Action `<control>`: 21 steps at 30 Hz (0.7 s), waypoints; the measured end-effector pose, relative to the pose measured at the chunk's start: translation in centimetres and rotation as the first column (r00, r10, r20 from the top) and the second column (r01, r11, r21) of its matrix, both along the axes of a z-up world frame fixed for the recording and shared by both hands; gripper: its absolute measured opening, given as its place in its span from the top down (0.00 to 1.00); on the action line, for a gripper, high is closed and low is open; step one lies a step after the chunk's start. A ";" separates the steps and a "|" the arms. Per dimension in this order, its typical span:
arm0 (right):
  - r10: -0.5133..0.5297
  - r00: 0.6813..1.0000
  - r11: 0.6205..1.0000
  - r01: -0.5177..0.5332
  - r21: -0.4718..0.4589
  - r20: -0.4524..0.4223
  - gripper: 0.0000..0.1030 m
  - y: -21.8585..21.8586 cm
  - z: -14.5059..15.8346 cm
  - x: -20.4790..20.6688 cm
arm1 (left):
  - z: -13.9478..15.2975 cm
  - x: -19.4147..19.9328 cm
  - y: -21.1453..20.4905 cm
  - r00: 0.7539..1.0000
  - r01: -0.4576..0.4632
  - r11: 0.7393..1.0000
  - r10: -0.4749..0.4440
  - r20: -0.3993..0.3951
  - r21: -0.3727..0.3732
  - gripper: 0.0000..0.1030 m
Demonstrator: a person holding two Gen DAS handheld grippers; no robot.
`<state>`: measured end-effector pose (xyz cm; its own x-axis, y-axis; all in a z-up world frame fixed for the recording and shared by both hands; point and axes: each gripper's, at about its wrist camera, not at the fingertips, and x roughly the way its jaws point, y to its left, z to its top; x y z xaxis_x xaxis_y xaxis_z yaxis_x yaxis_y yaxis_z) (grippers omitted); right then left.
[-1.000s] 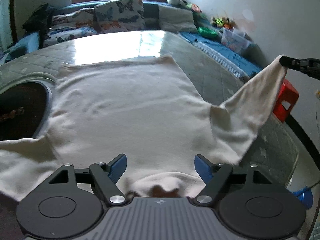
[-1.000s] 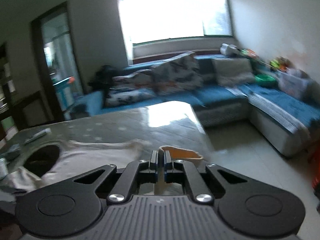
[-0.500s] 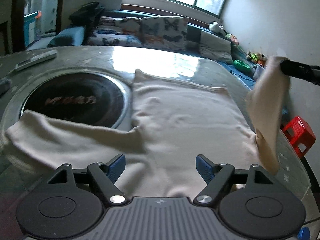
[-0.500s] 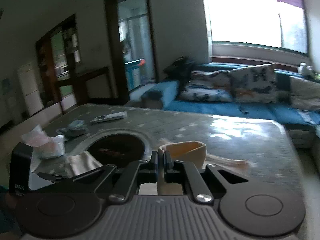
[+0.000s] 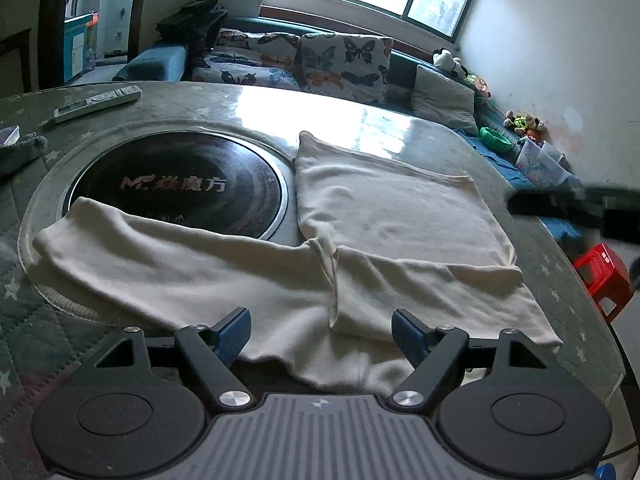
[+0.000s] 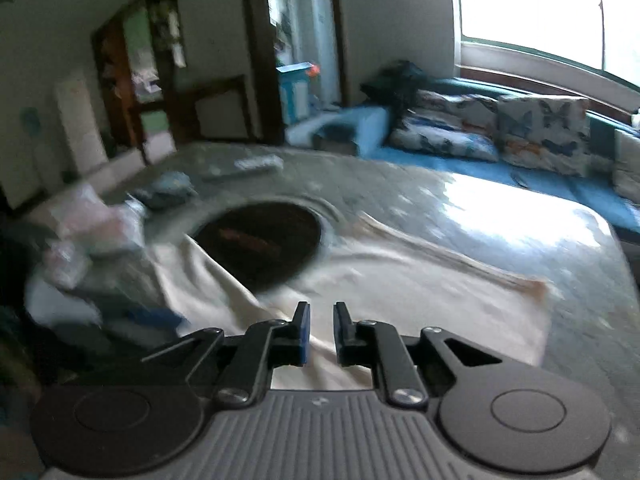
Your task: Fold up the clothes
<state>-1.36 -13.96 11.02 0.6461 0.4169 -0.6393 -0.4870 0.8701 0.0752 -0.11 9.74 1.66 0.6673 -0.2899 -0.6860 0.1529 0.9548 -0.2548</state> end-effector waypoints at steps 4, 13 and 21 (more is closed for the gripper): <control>-0.076 0.995 0.994 0.071 -0.080 -0.061 0.88 -3.4 -3.2 -0.7 | 0.6 -0.1 -1.1 0.999 0.027 1.000 -0.027 0.028 0.010 0.29; -0.178 0.974 0.981 0.165 -0.098 -0.141 0.89 -8.3 -7.6 -2.4 | 0.6 1.5 -5.0 0.990 0.130 0.991 -0.130 0.046 0.001 0.60; -0.143 0.986 0.989 0.139 -0.055 -0.081 0.88 -7.7 -6.0 -0.6 | -1.5 3.1 -5.6 0.993 0.120 0.992 -0.120 -0.015 -0.030 0.60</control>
